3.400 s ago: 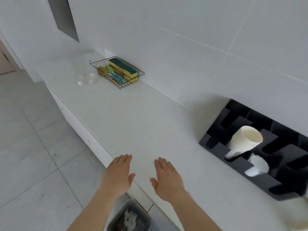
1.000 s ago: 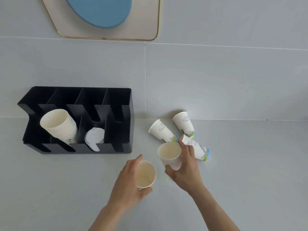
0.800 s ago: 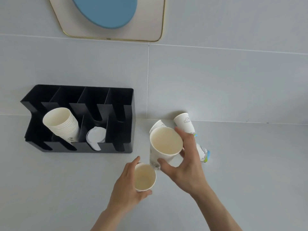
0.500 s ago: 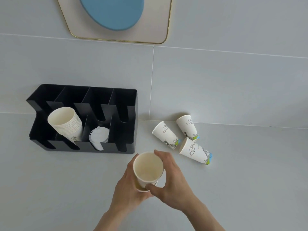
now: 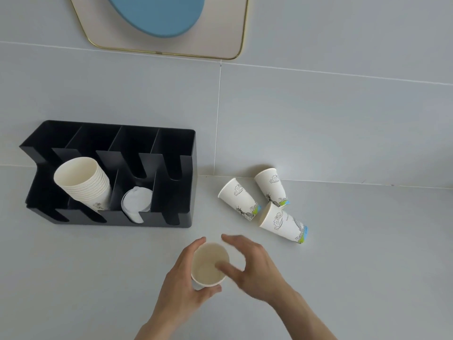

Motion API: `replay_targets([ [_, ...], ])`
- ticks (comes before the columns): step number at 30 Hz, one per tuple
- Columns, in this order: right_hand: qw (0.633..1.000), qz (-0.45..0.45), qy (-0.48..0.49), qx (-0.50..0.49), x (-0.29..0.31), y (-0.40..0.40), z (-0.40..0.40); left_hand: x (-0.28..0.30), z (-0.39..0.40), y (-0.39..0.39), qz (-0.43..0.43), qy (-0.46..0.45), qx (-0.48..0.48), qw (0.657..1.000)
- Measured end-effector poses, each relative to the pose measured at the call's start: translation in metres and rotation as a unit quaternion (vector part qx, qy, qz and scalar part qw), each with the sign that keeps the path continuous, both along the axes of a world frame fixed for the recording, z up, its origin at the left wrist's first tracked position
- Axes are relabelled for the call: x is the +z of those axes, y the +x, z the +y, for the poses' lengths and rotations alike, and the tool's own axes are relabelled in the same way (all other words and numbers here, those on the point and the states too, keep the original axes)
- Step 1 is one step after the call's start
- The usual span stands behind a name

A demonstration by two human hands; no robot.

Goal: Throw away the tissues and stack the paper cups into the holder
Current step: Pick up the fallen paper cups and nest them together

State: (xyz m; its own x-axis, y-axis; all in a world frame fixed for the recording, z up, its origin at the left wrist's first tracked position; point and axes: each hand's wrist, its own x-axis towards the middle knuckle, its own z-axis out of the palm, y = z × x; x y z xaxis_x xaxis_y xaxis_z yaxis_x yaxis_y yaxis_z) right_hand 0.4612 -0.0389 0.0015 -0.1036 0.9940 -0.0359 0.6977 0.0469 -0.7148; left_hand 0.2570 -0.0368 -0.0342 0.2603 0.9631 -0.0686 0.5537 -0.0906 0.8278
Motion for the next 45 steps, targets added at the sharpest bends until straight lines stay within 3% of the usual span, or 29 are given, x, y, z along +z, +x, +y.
replay_targets([
  [2,0.996,-0.007,0.031,-0.089,0.001,0.019,0.018,-0.001,0.0,0.001,0.004,0.005,-0.001,1.0],
  [5,0.977,-0.108,0.054,-0.178,-0.004,0.054,0.05,-0.001,-0.003,0.002,0.001,0.001,-0.003,1.0],
  [11,0.952,-0.264,-0.112,-0.109,-0.029,0.093,0.077,0.0,-0.002,0.003,0.007,-0.012,-0.003,1.0],
  [17,0.929,-0.346,-0.077,-0.104,-0.044,0.078,0.063,0.001,0.001,0.004,0.012,-0.029,0.004,0.999],
  [19,0.944,-0.301,-0.061,-0.123,-0.034,0.071,0.058,0.0,0.002,0.004,0.011,-0.03,0.005,0.999],
  [22,0.973,-0.145,0.034,-0.178,0.001,0.055,0.051,-0.001,0.002,0.005,0.009,-0.023,0.007,1.0],
  [26,0.969,0.017,0.16,-0.185,0.067,0.028,0.029,-0.002,0.001,0.005,0.002,-0.014,0.01,1.0],
  [30,0.968,0.183,0.135,-0.104,0.099,0.001,0.007,-0.002,0.001,0.006,-0.009,-0.012,0.016,1.0],
  [34,0.98,0.175,0.089,-0.032,0.068,-0.015,0.002,-0.003,0.001,0.006,-0.019,-0.026,0.031,0.999],
  [41,0.973,0.205,0.076,-0.069,0.049,0.001,0.0,-0.002,0.003,0.008,-0.031,-0.024,0.037,0.999],
  [45,0.981,0.161,0.089,-0.069,0.042,0.005,-0.003,-0.003,0.002,0.009,-0.022,-0.022,0.032,0.999],
])
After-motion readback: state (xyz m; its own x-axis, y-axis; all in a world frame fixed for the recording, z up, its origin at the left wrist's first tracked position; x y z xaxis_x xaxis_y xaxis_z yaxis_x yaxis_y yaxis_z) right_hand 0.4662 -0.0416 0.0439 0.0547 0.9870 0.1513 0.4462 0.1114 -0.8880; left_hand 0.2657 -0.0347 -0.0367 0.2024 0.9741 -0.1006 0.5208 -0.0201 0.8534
